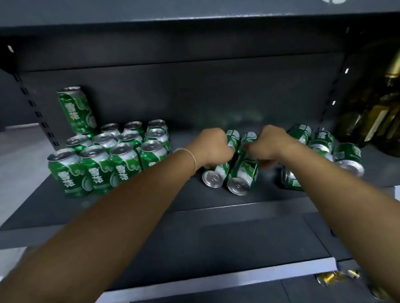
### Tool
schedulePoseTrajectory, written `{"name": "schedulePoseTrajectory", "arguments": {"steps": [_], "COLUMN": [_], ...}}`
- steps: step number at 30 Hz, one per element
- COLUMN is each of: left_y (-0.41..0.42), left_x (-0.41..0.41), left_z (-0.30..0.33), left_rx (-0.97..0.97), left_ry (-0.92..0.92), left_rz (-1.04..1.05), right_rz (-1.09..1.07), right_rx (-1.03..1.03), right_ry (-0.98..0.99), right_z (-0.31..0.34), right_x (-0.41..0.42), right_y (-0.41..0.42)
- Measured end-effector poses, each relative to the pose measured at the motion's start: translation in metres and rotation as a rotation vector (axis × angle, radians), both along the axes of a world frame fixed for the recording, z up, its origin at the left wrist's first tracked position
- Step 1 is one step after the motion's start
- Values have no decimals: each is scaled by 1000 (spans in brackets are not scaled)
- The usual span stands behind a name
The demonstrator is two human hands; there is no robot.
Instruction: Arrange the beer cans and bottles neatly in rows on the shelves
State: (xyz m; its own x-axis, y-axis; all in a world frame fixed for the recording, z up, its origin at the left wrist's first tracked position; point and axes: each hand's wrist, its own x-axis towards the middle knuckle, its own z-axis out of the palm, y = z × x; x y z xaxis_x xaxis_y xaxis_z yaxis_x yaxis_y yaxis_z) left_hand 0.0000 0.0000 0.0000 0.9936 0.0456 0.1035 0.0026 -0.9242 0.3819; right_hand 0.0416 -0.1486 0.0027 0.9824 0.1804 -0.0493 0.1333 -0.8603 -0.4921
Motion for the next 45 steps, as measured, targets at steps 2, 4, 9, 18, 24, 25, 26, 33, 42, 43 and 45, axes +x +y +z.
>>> {"name": "schedulePoseTrajectory", "arguments": {"steps": [2,4,9,18,24,25,26,33,42,43,45], "left_y": [-10,-19,-27,-38,-48,-50,-50,-25,59,70,91], "left_x": [3,3,3,-18,-32,-33,-34,-29,-42,-44,-48], "left_z": [-9,-18,-26,-28,-47,-52,-55,-40,21,25,36], "left_rx": [80,133,128,106,382,417,433,171,-788,-833,-925], "left_ry": [27,107,128,105,-158,-199,-229,-493,-486,-486,-484], "left_rz": [-15,-16,2,-10,13,25,40,18,-38,-33,-24], "right_rz": [-16,-31,-70,-104,-113,-119,-123,-80,27,46,91], "right_rx": [25,94,362,545,619,637,654,846,1100,1022,865], "right_ry": [82,172,342,371,359,355,355,428,610,604,546], "right_z": [-8,-20,-38,-49,-42,-38,-34,5,40,41,44], "right_x": [3,6,18,22,13,12,11,7,-20,-25,-34], "right_y": [-4,-6,-12,-9,-10,-11,-13,-22,25,34,55]}}
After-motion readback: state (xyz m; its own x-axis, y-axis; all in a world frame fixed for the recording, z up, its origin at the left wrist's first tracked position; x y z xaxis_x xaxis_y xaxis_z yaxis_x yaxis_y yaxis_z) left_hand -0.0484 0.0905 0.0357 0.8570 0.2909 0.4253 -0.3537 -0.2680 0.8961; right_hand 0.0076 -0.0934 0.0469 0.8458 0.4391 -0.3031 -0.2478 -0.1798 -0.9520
